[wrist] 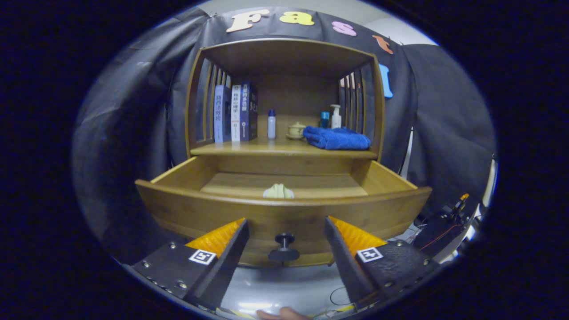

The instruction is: Pull open the drawer, take out the items inside it, and place them on the countertop above the cabinet.

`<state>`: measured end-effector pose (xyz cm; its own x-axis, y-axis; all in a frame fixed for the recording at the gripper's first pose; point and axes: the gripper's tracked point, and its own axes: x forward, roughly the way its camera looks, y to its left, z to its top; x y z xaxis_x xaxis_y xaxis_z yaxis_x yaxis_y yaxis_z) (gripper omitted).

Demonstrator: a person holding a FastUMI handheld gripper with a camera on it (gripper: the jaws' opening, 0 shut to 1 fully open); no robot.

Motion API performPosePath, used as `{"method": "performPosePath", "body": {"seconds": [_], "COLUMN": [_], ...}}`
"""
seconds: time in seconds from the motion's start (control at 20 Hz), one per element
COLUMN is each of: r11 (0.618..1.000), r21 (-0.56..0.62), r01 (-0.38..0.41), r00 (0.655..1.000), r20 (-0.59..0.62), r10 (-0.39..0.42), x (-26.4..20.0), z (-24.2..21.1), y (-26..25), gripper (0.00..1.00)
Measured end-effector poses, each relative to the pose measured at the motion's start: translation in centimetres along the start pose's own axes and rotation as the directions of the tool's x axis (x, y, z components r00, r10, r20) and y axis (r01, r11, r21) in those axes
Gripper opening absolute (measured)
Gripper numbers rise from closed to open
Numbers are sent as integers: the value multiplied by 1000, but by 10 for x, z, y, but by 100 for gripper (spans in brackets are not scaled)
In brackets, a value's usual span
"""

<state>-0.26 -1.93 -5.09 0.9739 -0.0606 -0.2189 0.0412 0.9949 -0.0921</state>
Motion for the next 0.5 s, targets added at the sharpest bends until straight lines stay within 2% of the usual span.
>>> {"method": "performPosePath", "body": {"seconds": [0.1,0.3,0.5], "r11": [1000,999,994], "r21": [-19,9,105], "r01": [13,33,24], "r00": [999,998,999], "r20": [-32,-62,-34], "r10": [-14,-32,-21], "x": [-10,-18,-13], "z": [15,50,90], "y": [0,-1,0], "gripper": [100,100,100]}}
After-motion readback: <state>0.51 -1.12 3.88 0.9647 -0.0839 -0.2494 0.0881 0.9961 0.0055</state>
